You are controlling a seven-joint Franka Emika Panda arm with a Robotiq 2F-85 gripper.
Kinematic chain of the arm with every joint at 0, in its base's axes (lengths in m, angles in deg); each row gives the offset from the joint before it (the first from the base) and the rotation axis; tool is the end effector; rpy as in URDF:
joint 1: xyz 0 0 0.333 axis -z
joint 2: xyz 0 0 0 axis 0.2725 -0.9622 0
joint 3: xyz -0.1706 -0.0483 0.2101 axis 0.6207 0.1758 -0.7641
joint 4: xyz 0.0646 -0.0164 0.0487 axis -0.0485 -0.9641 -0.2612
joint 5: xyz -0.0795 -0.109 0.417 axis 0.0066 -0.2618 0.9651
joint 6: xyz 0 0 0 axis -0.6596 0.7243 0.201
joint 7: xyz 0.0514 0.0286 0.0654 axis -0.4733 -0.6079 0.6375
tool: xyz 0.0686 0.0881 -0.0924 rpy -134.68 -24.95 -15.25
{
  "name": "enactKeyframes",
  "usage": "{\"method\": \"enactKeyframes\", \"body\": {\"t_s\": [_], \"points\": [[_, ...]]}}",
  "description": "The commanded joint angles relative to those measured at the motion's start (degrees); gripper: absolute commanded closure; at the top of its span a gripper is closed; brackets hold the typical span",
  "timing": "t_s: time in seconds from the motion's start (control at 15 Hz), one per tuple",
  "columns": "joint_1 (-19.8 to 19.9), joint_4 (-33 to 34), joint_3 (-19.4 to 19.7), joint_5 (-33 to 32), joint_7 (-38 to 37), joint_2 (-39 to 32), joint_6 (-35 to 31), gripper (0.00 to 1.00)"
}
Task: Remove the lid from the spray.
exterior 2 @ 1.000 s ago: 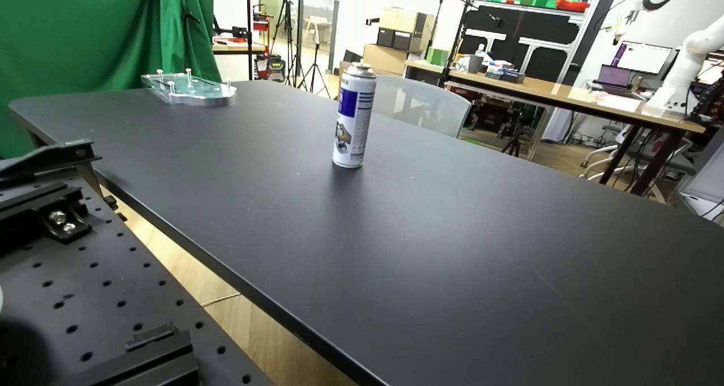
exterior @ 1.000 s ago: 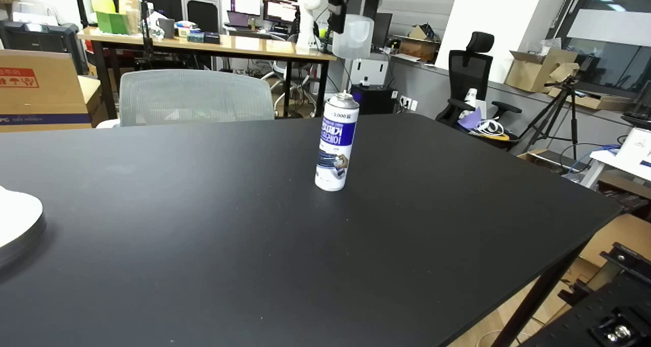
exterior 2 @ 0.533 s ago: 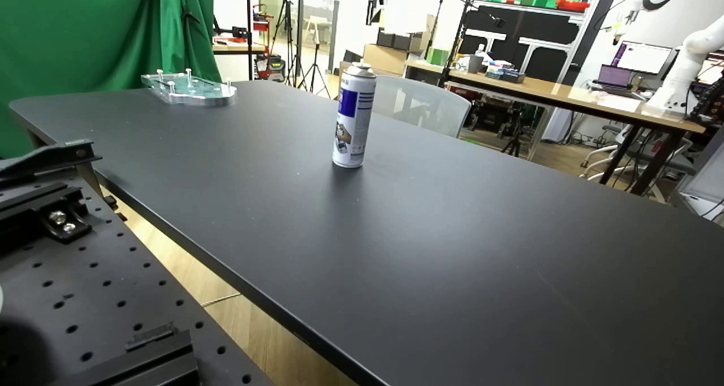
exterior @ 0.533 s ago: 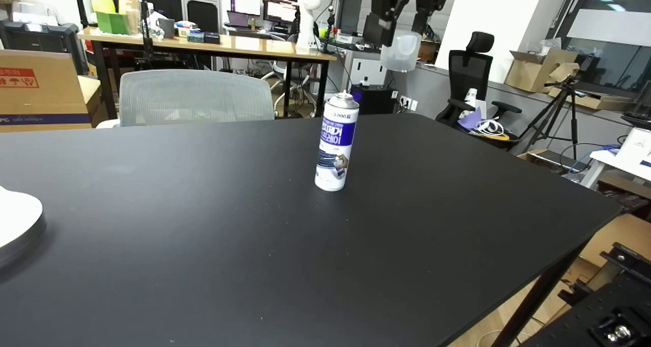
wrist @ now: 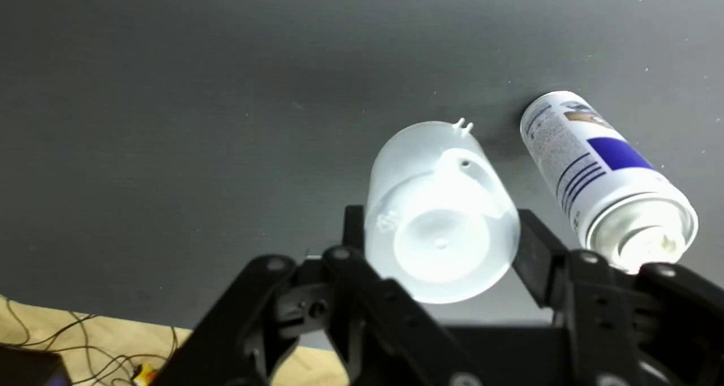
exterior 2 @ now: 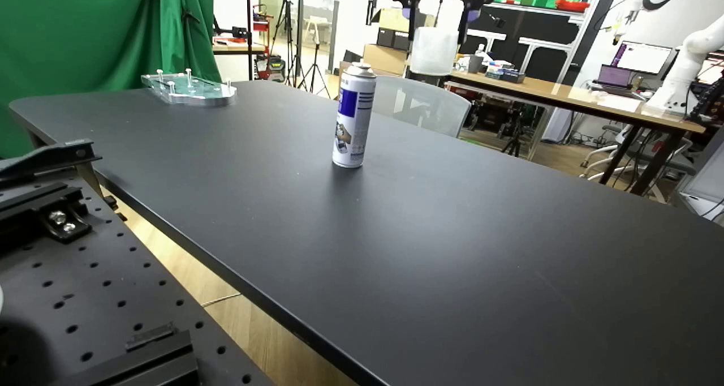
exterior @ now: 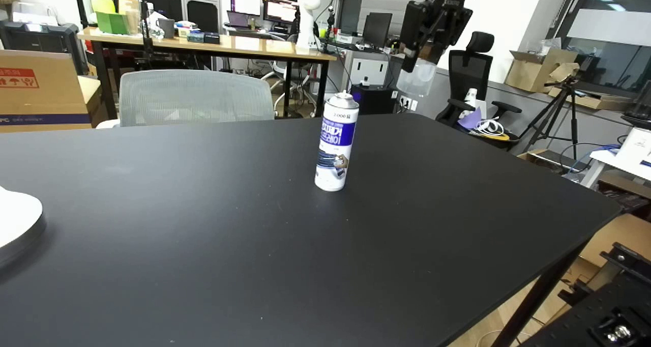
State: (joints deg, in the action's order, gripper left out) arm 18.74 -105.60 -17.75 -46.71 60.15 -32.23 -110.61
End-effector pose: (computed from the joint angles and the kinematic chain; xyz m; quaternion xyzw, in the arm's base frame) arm 0.5136 -0.0798 0.2411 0.9879 0.0997 0.1138 0.0346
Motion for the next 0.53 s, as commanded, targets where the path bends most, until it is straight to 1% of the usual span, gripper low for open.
{"method": "enactKeyframes", "body": {"t_s": [0.0,0.07,0.13,0.27,0.47], "points": [[0.1,0.3,0.6,1.9,2.6,-0.9,0.1,0.35],[0.2,0.7,1.0,2.6,3.8,-1.7,0.1,0.35],[0.2,0.9,1.0,2.7,4.1,-2.1,0.1,0.60],[0.7,-0.6,0.0,-0.6,-0.9,-1.0,-2.7,0.60],[2.0,1.7,0.1,-3.5,-7.0,-4.6,-3.7,0.60]]}}
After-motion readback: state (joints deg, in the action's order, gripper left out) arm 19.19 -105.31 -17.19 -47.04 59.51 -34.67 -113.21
